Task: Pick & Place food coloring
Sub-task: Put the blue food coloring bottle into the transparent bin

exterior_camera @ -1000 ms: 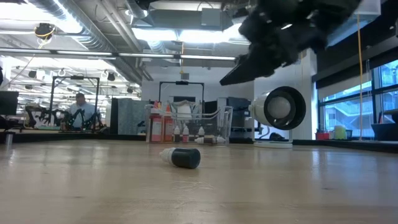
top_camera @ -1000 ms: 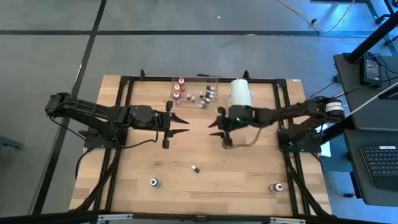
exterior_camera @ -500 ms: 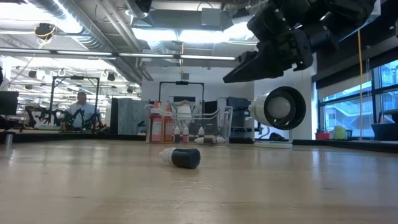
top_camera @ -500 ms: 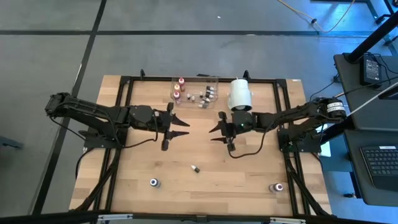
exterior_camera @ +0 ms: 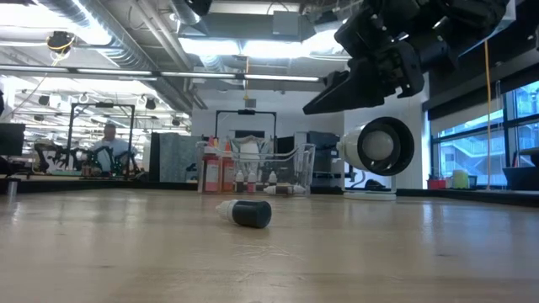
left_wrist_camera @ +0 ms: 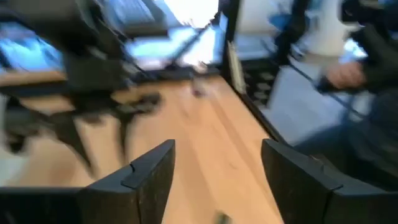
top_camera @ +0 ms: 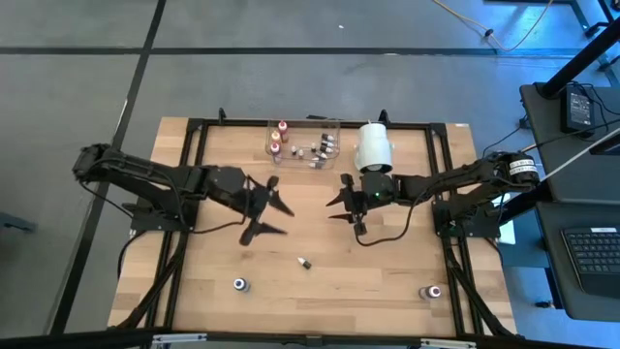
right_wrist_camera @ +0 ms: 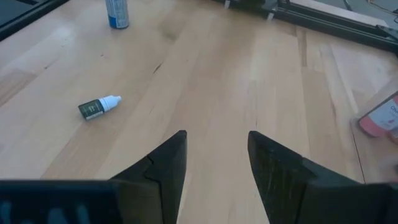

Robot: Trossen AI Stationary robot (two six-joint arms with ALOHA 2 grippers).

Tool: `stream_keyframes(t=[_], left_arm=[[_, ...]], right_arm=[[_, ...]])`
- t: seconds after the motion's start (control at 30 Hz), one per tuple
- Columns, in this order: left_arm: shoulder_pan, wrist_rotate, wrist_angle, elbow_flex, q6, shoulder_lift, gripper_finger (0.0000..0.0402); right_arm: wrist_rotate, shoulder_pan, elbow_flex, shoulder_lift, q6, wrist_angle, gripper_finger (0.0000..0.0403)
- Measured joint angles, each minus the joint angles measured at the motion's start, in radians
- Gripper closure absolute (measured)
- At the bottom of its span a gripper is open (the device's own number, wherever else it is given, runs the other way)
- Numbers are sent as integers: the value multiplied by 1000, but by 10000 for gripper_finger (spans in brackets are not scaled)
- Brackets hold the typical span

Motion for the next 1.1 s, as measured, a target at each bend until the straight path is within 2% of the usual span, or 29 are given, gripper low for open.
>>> stream_keyframes(t=[0.13, 0.2, 0.33, 0.53, 0.63, 0.77, 0.97, 1.1], left_arm=[[-48, -12, -209, 79, -71, 57, 170], [-78, -41, -303, 124, -85, 105, 171], [-143, -38, -486, 199, -91, 198, 168], [-241, -23, -664, 218, -180, 260, 168], [-292, -37, -702, 218, -210, 271, 170], [-349, -116, -690, 218, -241, 272, 168], [-389, -156, -672, 219, -454, 276, 169], [-416, -156, -675, 220, -487, 316, 173]], right_arm=[[31, -7, 0, 0, 0, -1, 230], [48, -14, 0, 0, 0, -2, 230], [67, -28, 0, 0, 0, -14, 230], [67, -34, 0, 0, 0, -37, 230], [67, -34, 0, 0, 0, -38, 230], [67, -34, 0, 0, 0, -40, 230], [67, -34, 0, 0, 0, -40, 230], [67, -34, 0, 0, 0, -40, 230]])
